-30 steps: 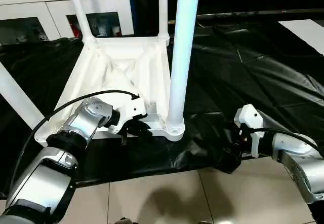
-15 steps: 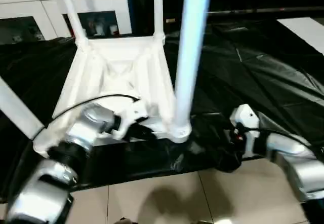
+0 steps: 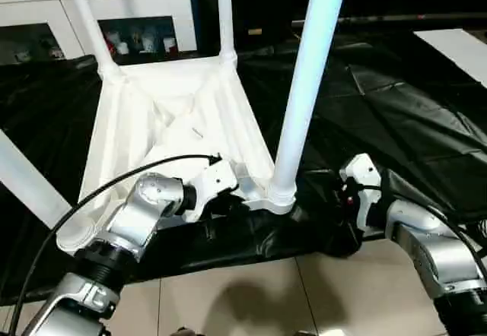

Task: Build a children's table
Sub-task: Rotate leg to tighten

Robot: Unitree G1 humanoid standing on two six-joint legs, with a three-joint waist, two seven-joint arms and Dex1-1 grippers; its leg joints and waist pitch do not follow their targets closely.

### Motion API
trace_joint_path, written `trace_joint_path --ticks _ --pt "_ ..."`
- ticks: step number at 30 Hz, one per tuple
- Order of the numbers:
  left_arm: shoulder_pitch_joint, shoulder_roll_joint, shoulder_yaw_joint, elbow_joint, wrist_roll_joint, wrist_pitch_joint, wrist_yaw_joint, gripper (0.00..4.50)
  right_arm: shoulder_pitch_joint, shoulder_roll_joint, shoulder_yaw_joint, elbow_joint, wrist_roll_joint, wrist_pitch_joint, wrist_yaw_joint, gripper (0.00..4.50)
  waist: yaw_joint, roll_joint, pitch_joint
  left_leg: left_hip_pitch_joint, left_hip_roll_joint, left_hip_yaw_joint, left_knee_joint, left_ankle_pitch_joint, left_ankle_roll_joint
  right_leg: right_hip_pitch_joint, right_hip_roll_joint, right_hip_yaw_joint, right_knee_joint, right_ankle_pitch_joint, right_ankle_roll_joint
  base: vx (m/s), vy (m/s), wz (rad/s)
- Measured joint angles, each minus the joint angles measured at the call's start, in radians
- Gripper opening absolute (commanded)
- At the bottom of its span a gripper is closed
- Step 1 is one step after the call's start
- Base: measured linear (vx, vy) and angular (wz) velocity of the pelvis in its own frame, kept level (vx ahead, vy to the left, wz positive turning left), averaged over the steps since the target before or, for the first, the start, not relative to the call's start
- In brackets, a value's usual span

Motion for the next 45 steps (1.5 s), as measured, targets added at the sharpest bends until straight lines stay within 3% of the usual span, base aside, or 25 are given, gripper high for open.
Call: trace_joint_path --ticks 4,15,22,24,27,29,37,45 --pt "0.000 0.003 0.000 0.000 -0.001 -0.019 0.001 0.71 0.001 0.000 0.001 0.000 0.001 0.000 0.009 2.98 -0.001 -0.009 -0.001 0.000 0.000 0.000 0.000 -0.002 -0.003 0.000 0.000 0.000 0.000 0.000 0.000 0.000 0.000 0.00" --pt "-0.031 0.036 0.000 0.071 -0.017 -0.063 -0.025 0.71 0.014 -0.011 0.014 -0.003 0.002 0.000 0.042 2.98 -0.005 -0.010 -0.001 0.001 0.000 0.000 0.000 -0.003 -0.005 0.000 0.000 0.000 0.000 0.002 0.000 0.000 0.000 0.00" --pt "-0.031 0.045 0.003 0.081 -0.031 -0.055 -0.046 0.18 0.014 -0.011 0.014 -0.003 0.002 -0.003 0.042 2.98 -0.004 -0.010 -0.001 0.001 0.000 0.000 0.001 -0.003 -0.005 0.000 0.000 0.000 0.000 0.004 0.001 0.000 0.000 0.00" --pt "-0.031 0.045 0.004 0.082 -0.037 -0.051 -0.047 0.02 0.014 -0.005 0.012 -0.003 0.009 -0.004 0.046 3.32 -0.004 -0.010 -0.001 0.001 0.000 0.000 0.001 -0.003 -0.005 0.000 0.000 0.000 0.000 0.004 0.001 0.000 0.000 0.00" --pt "-0.033 0.043 0.008 0.082 -0.039 -0.041 -0.056 0.00 0.009 0.013 0.012 -0.001 0.031 -0.004 0.069 3.38 -0.005 -0.010 -0.001 0.001 0.000 0.000 0.001 -0.003 -0.005 0.000 0.000 0.000 0.000 0.004 0.001 0.000 0.000 0.00" --pt "-0.035 0.040 0.009 0.082 -0.039 -0.037 -0.064 0.00 0.003 0.023 0.012 0.000 0.044 -0.007 0.080 3.75 -0.003 -0.010 -0.001 0.001 0.000 0.000 0.001 -0.003 -0.005 0.000 0.000 0.000 0.000 0.004 0.001 0.000 0.000 0.00" --pt "-0.036 0.038 0.008 0.078 -0.038 -0.032 -0.079 0.00 -0.026 0.034 0.021 0.038 0.013 -0.092 0.072 4.41 0.000 -0.010 -0.001 0.000 0.000 0.000 0.001 -0.003 -0.005 0.000 0.000 0.001 -0.001 0.004 0.001 0.000 0.000 0.00" --pt "-0.042 0.033 0.005 0.081 -0.037 -0.032 -0.088 0.00 -0.116 0.064 0.082 0.144 -0.044 -0.134 0.067 4.47 0.001 -0.010 -0.001 -0.001 0.000 0.000 0.001 -0.003 -0.005 0.000 0.000 0.000 -0.001 0.004 0.001 0.000 0.000 0.00"
